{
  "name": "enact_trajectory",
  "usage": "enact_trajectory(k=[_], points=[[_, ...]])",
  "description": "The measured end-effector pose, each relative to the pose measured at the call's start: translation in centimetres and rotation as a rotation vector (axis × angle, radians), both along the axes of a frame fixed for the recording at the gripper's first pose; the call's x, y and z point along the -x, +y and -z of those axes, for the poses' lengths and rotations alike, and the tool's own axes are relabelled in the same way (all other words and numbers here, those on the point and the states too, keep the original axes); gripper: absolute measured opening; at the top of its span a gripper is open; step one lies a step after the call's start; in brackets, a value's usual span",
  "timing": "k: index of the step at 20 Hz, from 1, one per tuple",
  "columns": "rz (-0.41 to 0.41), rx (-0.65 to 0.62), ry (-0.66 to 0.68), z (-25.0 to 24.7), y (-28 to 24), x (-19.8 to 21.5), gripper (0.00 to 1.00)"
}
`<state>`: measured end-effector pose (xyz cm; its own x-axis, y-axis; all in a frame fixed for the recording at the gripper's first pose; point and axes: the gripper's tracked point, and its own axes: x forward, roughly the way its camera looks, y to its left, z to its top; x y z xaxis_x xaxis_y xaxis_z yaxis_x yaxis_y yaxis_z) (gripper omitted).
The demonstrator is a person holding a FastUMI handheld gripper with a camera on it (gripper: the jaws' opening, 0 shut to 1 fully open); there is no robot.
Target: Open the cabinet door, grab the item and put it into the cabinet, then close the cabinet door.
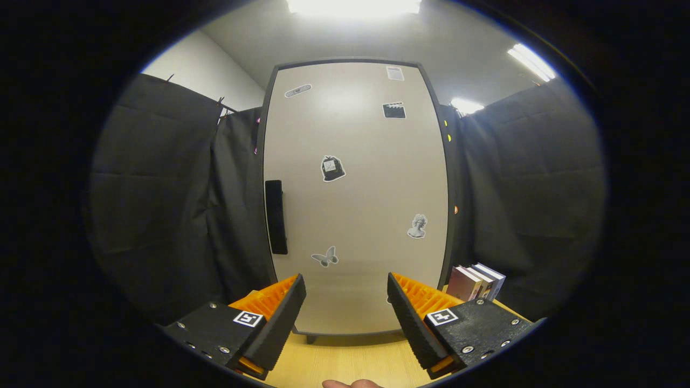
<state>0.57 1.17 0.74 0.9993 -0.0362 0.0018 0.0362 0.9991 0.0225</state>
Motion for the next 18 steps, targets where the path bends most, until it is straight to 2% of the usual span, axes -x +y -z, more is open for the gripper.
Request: enact_trajectory(k=[8,18], points=[[-0.005,0.001,-0.020,-1.2,1.1,-2.5,0.94],[-0.043,-0.009,-0.011,-1.7,5.7,-7.6,0.94]])
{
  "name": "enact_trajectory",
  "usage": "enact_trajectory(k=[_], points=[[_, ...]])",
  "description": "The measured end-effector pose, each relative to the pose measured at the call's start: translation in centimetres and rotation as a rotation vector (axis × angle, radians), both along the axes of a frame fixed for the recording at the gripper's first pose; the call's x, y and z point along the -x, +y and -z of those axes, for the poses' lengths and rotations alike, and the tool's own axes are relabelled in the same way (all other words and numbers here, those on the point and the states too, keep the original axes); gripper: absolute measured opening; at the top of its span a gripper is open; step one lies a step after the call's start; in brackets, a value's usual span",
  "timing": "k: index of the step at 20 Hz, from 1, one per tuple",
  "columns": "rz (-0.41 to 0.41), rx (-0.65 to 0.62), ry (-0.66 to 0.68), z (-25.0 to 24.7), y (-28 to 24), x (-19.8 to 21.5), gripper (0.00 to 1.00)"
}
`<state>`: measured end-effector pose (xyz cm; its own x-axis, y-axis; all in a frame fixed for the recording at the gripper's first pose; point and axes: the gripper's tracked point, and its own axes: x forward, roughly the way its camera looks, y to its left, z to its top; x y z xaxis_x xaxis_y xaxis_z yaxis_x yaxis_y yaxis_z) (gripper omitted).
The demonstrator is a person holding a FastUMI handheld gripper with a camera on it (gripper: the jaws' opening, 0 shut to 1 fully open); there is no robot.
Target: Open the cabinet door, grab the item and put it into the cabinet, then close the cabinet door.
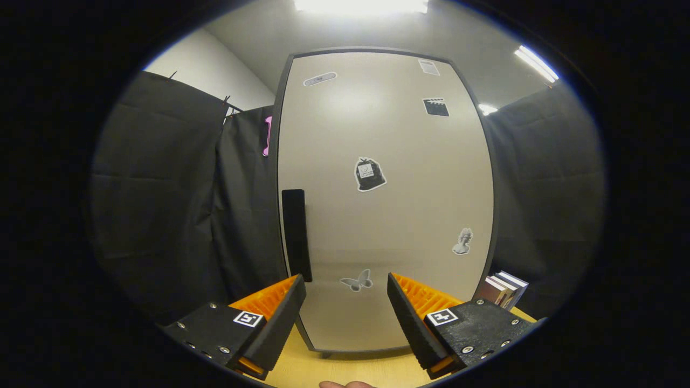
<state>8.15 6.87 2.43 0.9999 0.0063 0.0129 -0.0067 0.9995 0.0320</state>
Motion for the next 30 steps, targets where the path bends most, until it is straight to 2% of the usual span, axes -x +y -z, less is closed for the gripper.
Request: enact_trajectory(k=[9,12,14,17,18,24,30], points=[[-0.052,0.010,0.037,1.1,5.4,-5.8,0.93],[-0.045,0.013,0.069,2.0,5.9,-7.1,0.88],[-0.032,0.035,0.087,2.5,5.4,-7.8,0.78],[-0.051,0.066,0.076,2.2,5.9,-8.0,0.42],[-0.051,0.080,0.075,2.3,5.8,-8.2,0.36],[-0.139,0.100,0.077,2.5,6.0,-7.9,0.28],[-0.219,0.096,0.074,2.4,6.1,-6.0,0.25]])
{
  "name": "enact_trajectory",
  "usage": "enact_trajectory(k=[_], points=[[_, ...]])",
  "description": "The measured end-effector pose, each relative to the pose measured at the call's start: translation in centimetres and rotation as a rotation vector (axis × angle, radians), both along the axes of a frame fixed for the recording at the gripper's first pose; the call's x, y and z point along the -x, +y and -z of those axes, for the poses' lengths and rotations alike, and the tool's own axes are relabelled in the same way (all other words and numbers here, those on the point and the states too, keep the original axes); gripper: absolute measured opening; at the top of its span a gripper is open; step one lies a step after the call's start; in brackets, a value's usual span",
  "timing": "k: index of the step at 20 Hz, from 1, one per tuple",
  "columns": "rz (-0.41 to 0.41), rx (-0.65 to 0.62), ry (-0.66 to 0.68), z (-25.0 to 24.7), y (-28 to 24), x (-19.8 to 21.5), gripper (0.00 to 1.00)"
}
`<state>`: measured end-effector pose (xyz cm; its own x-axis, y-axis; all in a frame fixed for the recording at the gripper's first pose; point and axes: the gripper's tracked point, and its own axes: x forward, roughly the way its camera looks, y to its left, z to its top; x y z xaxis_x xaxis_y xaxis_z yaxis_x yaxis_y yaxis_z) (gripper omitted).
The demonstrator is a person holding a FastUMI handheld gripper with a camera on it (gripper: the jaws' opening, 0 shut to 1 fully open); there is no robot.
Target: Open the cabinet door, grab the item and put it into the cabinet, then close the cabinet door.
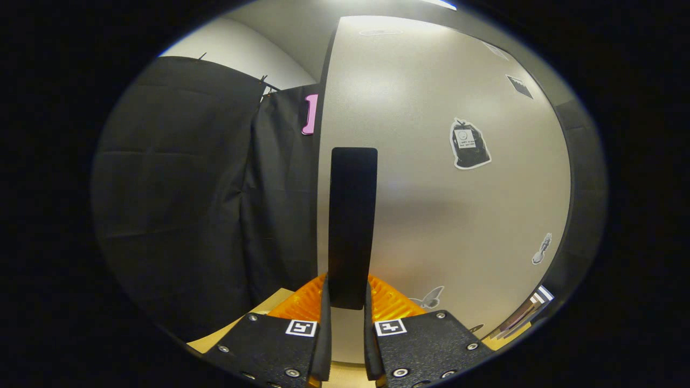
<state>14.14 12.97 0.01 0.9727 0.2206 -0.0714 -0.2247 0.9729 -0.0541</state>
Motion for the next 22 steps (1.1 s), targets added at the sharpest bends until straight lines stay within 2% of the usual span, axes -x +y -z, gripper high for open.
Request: enact_trajectory(k=[3,12,22], points=[[-0.024,-0.015,0.018,0.2,-0.4,2.0,0.25],[-0.058,-0.023,0.041,0.2,-1.0,4.2,0.25],[-0.267,-0.051,0.090,0.4,-2.4,5.5,0.25]])
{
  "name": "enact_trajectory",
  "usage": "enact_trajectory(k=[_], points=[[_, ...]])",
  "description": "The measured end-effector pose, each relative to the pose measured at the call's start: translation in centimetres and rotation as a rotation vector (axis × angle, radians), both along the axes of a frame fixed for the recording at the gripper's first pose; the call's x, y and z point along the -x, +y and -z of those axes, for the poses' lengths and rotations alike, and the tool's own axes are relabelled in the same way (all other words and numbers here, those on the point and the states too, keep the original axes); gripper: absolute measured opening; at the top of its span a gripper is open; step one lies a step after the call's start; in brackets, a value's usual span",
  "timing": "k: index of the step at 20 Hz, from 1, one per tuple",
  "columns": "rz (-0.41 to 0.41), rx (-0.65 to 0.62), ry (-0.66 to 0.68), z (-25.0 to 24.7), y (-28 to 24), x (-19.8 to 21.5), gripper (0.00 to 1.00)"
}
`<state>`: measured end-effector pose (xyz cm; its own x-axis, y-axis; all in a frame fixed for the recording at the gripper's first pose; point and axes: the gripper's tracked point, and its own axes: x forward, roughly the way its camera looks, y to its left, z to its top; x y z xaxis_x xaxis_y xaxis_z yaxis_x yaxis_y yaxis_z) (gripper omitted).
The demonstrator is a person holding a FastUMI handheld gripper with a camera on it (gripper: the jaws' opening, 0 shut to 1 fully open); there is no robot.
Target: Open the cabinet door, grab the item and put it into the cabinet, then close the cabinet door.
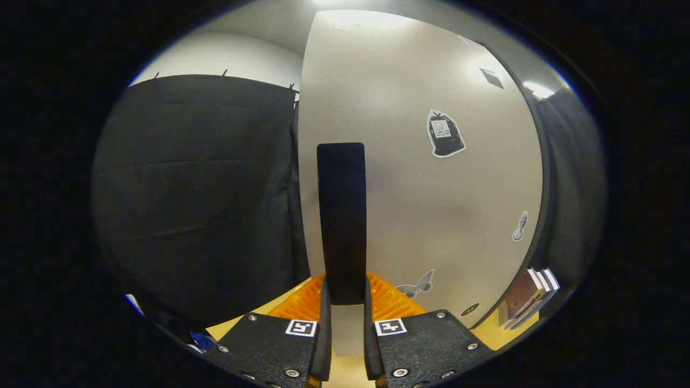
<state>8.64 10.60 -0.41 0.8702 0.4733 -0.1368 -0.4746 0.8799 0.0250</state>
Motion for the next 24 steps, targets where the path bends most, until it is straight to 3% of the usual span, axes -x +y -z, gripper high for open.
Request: enact_trajectory(k=[5,13,18,24], points=[[-0.124,-0.018,0.025,-0.1,-1.0,1.2,0.25],[-0.230,-0.063,0.034,-0.2,-3.2,1.8,0.25],[-0.232,-0.069,0.042,-0.3,-4.7,2.5,0.25],[-0.179,-0.064,0.061,-0.3,-6.2,2.5,0.25]])
